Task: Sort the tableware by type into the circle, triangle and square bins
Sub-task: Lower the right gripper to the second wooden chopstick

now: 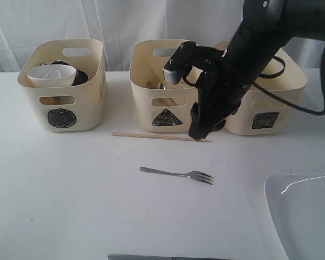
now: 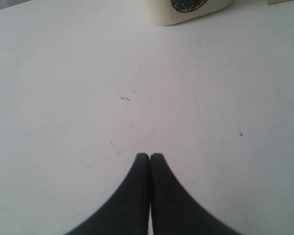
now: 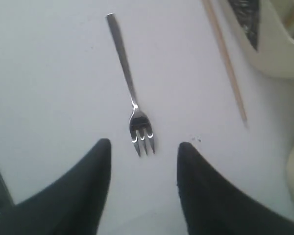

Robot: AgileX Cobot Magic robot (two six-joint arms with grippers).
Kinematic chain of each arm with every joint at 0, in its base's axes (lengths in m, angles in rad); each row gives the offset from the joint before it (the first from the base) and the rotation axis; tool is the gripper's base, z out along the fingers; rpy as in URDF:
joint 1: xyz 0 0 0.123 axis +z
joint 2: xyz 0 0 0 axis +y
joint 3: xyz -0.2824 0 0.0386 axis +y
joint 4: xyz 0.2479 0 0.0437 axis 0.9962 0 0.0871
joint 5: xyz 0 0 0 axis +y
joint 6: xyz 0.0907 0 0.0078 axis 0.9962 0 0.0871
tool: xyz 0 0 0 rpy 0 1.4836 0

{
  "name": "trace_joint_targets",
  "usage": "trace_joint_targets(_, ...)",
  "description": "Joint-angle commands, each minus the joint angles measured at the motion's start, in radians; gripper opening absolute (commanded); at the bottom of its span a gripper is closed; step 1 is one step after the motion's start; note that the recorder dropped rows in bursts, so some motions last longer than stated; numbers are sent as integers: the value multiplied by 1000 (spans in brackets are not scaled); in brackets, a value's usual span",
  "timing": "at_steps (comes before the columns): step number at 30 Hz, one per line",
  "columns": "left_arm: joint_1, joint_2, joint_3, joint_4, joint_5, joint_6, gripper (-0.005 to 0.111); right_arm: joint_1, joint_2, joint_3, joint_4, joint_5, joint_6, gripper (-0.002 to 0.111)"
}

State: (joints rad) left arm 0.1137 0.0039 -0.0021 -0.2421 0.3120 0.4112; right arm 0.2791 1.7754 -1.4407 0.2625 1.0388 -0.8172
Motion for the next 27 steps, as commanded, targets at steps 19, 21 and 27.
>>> trace_joint_targets(19, 1, -4, 2, -9, 2, 1, 0, 10, 307, 7, -107, -337, 120, 65)
trace_joint_targets(21, 1, -4, 2, -9, 2, 1, 0, -10, 308, 7, -102, -336, 224, 65)
trace_joint_targets(27, 1, -4, 2, -9, 2, 1, 0, -21, 311, -24, -146, -390, 70, 65)
